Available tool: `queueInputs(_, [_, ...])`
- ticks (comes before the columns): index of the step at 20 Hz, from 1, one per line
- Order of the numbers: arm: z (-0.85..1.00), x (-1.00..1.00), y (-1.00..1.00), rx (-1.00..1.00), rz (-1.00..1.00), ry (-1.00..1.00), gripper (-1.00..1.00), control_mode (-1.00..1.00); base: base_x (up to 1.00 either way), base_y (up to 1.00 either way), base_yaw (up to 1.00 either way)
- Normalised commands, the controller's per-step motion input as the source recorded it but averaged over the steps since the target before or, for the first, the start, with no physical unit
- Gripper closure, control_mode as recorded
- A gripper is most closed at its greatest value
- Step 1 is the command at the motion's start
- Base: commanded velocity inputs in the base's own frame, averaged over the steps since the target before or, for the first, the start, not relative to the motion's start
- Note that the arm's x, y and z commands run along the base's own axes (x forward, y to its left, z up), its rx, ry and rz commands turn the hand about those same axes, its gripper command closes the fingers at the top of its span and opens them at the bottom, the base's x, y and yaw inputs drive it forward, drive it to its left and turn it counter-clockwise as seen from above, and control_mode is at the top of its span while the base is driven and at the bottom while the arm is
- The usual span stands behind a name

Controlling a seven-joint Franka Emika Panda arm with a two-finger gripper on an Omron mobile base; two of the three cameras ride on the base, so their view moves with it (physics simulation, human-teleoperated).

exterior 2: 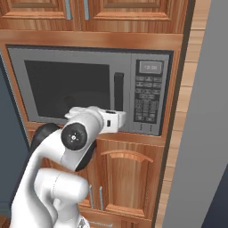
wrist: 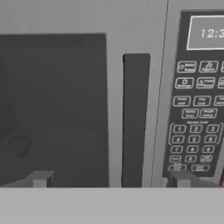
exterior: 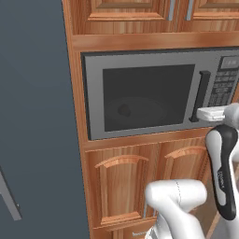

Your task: Open the microwave door.

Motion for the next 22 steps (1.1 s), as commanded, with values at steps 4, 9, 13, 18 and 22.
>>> queueInputs(4, [0.07,0.22,-0.16,0.00,0.00,-0.16,-1.00,-1.00,0.00,0.00,0.00])
queueInputs(9, [0.09,0.32,-0.27,0.00,0.00,-0.07,-1.00,-1.00,0.00,0.00,0.00])
queueInputs(13, [0.01,0.37,-0.24,0.00,0.00,-0.01,-1.00,-1.00,0.00,0.00,0.00])
queueInputs(18, [0.00,0.38,-0.08,0.00,0.00,0.00,-1.00,-1.00,0.00,0.00,0.00])
queueInputs(22, [0.00,0.43,0.01,0.00,0.00,0.00,-1.00,-1.00,0.00,0.00,0.00])
